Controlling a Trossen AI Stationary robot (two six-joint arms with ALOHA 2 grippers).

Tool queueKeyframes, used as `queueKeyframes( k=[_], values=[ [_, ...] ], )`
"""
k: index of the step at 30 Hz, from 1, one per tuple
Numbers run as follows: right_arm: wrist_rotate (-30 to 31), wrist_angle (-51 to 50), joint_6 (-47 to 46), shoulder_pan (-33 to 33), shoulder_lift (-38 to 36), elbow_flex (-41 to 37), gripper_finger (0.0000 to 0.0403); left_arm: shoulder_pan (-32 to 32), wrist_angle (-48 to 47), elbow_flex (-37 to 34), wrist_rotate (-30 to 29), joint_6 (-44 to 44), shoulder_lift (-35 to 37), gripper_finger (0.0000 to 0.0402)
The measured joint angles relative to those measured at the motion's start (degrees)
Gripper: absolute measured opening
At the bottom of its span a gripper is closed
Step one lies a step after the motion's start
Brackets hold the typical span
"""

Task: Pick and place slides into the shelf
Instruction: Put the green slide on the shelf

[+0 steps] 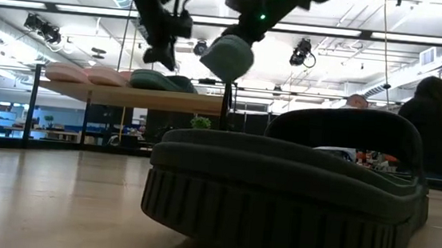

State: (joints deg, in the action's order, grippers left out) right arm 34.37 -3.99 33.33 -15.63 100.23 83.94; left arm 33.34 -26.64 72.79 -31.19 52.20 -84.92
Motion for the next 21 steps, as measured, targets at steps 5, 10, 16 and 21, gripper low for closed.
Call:
queueKeyframes(
  k=[5,10,16,21],
  values=[
    [2.16,-7.6,0.81,3.12,-2.49,0.0,0.001,0.23,4.64,0.0,0.08,4.67,-3.9,0.011],
    [4.04,-15.0,0.97,5.49,-3.18,0.0,0.001,-0.52,2.47,0.0,-1.52,5.3,-4.97,0.013],
    [4.78,-16.49,0.11,5.71,-3.18,0.0,0.0013,-2.24,2.53,0.0,-6.58,6.76,-4.83,0.0162],
    [6.32,-16.67,-2.03,4.83,-3.18,0.0,0.0011,-3.84,2.36,0.0,-9.74,6.41,-4.75,0.0178]
  ],
)
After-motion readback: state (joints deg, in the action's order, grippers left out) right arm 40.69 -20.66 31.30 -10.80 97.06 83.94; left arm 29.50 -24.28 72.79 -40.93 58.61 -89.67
